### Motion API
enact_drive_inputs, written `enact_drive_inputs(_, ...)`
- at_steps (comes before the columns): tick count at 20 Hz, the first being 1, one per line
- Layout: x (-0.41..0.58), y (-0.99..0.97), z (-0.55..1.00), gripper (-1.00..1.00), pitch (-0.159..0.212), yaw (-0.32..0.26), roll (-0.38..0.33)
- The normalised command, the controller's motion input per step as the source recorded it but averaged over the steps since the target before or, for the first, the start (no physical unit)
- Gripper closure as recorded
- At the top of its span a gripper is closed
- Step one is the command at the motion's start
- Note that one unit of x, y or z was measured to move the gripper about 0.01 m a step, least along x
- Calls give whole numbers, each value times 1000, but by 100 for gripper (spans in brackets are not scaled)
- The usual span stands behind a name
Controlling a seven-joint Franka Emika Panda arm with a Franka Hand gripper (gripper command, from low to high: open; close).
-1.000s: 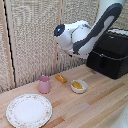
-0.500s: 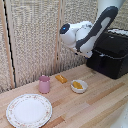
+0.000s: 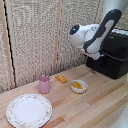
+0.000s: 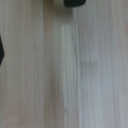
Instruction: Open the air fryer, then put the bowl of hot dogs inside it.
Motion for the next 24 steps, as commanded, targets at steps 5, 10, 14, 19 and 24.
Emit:
enact_drive_inputs(5,-202,-659,-237,-100,-8,9,-33)
enact_drive_inputs(10,-78,-626,-179,-100,-26,75,-1)
enact_drive_inputs(14,0,-483,-41,-100,-32,168,-6)
enact_drive_inputs(19,0,-216,159,100,-1,148,-20)
enact_drive_inputs(24,97,-212,373,100,100,92,16)
